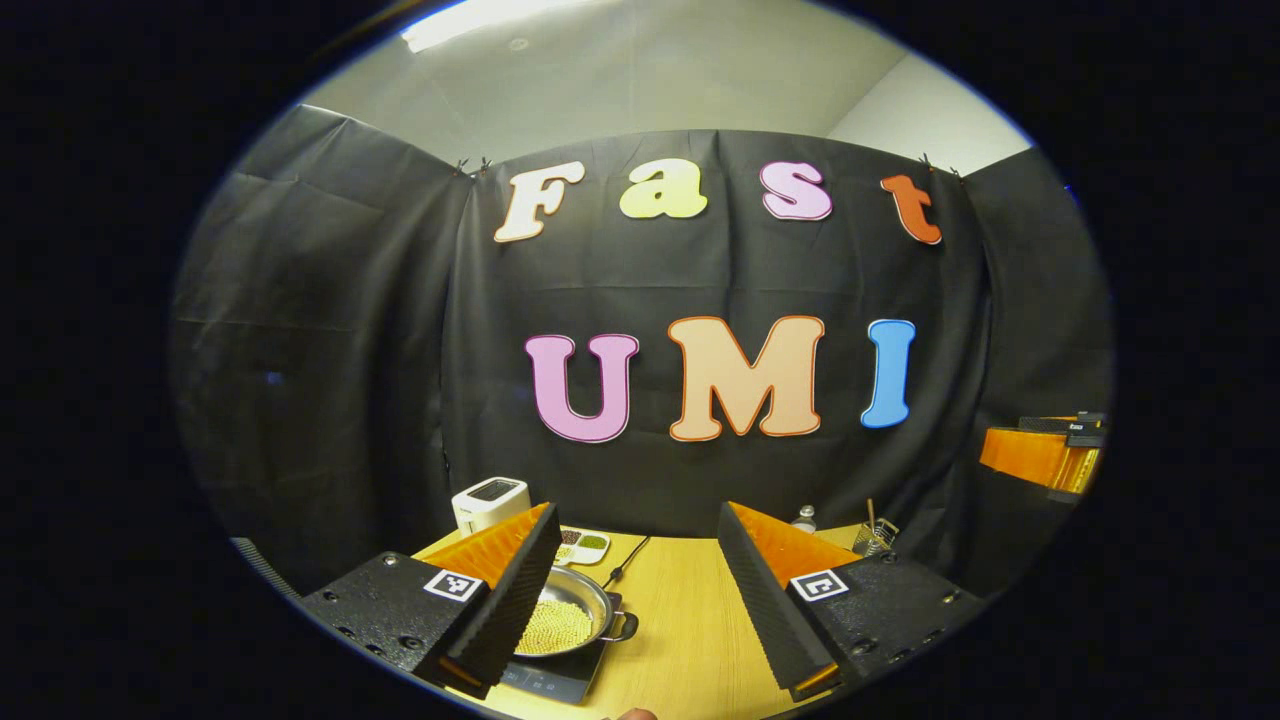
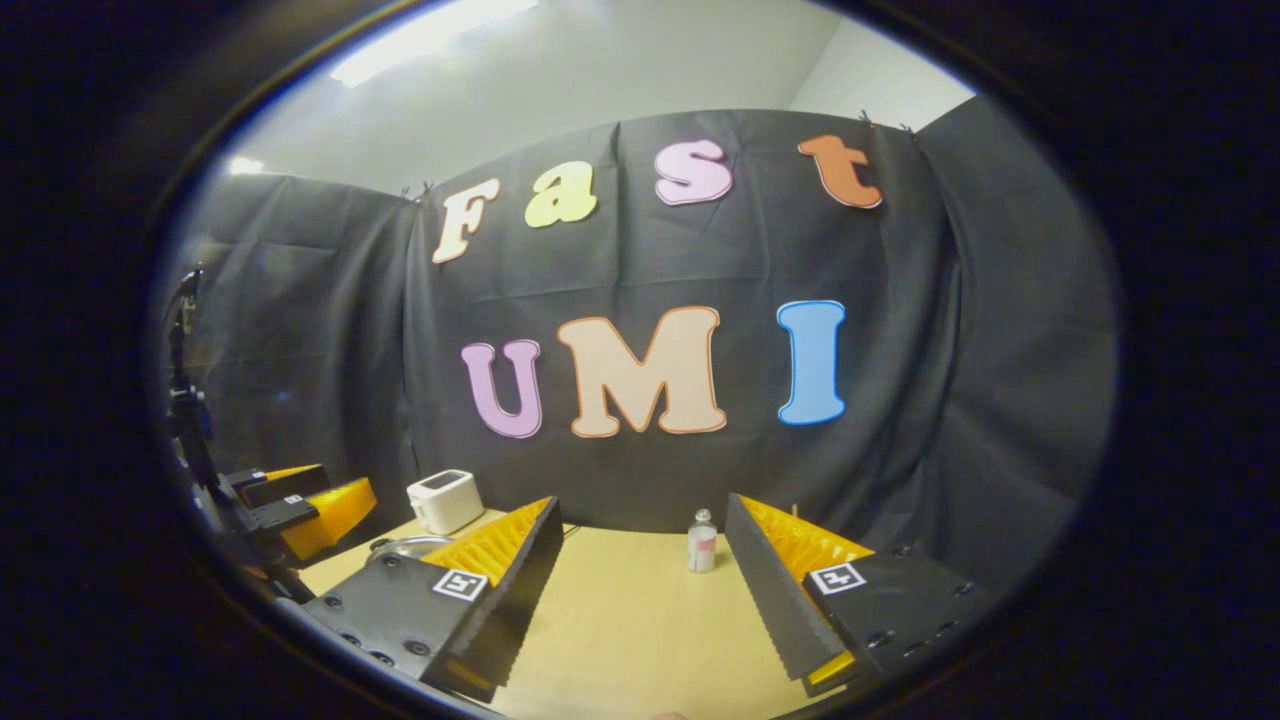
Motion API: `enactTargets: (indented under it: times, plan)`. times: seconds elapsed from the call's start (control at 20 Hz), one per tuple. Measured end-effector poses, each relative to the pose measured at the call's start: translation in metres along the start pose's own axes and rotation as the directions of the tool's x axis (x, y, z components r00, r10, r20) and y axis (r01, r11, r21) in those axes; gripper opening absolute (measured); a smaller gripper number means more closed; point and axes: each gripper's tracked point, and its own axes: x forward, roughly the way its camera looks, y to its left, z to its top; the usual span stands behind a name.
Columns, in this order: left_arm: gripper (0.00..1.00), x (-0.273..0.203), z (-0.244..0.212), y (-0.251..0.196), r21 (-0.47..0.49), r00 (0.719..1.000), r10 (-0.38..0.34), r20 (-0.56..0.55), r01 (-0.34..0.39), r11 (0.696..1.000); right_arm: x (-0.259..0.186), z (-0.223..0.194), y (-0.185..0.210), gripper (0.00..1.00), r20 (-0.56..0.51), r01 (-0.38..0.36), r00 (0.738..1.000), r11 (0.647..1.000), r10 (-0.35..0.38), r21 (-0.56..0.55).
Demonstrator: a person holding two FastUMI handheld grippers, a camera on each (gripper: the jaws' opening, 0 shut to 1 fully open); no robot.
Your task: First push the handle of the pot to place it horizontally, then grasp the pot with both hands and set it on the induction cooktop.
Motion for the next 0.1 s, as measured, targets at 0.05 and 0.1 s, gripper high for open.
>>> enactTargets:
  times: [0.05,0.1]
  plan:
    - [0.93,0.0007,0.0005,-0.0011,0.001,1.000,0.001,0.002,-0.001,1.000,-0.0011,0.0004,0.0009,0.94,0.002,-0.003,1.000,1.000,0.003,0.002]
    - [0.96,0.0013,0.0001,-0.0032,0.001,1.000,0.001,0.002,-0.001,1.000,0.0002,0.0013,0.0011,0.94,0.004,-0.007,1.000,1.000,0.007,0.006]
